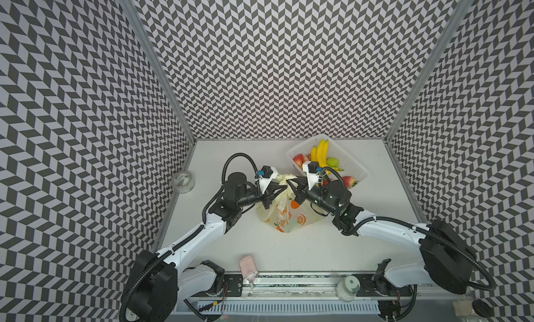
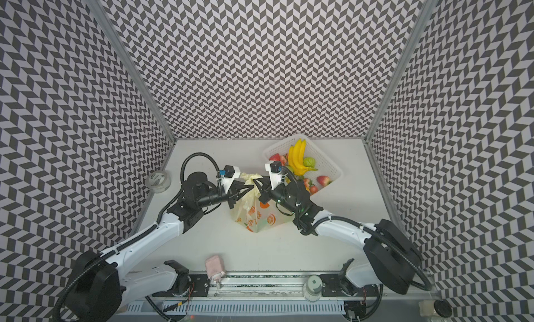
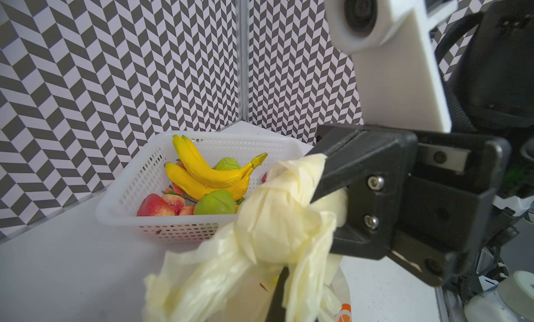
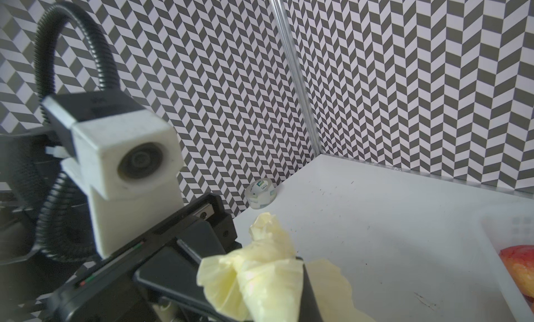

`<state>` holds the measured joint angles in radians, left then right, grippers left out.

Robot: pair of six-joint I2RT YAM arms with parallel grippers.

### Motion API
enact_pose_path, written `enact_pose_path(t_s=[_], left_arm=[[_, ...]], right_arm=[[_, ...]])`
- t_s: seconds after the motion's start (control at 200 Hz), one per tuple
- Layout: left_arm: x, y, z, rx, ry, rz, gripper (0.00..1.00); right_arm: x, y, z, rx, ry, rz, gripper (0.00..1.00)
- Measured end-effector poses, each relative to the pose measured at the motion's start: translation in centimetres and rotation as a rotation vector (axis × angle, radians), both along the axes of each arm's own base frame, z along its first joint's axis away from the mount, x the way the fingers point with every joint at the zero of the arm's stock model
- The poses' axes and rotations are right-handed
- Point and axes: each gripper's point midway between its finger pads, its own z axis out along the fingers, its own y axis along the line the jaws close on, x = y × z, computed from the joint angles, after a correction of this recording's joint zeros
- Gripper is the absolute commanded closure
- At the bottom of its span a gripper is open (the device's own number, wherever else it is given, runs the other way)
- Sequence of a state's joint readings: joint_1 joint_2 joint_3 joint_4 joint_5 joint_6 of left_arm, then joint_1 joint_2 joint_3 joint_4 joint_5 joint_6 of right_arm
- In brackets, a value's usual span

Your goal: Place the fake fruits into the plastic bag and tie a complex knot

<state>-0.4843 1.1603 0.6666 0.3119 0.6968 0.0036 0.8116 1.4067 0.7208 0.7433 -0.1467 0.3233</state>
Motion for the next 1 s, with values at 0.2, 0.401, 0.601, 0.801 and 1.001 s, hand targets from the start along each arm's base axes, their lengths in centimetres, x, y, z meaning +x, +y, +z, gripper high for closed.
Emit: enact_pose_path(t_s=[0.2,0.401,0.601,0.801,1.001], left_arm=[[0.0,-0.8,0.0,-0.021,0.004,-0.015,0.98],[0.0,-0.9,-0.2,-0.036,0.013,-0.016,0.85],[-0.5,-0.7,-0.6,-0.028,0.015,-0.006,0.61],[-1.1,0.6,0.7,-0.026,-0.025,0.041,0.43],[-1.4,2.6,1.4,-0.016,-0.017,0.090,0.28]], right_arm=[[-0.2,0.0,0.1,0.044,0.000,0.010,1.00],[-0.3,0.0,0.0,0.067,-0.004,0.018,1.00],[-0.9,-0.1,-0.3,0.076,-0.021,0.028,1.00],[-1.1,-0.1,-0.5,0.057,-0.042,0.033,1.00],[-1.2,0.0,-0.6,0.031,-0.075,0.033,1.00]])
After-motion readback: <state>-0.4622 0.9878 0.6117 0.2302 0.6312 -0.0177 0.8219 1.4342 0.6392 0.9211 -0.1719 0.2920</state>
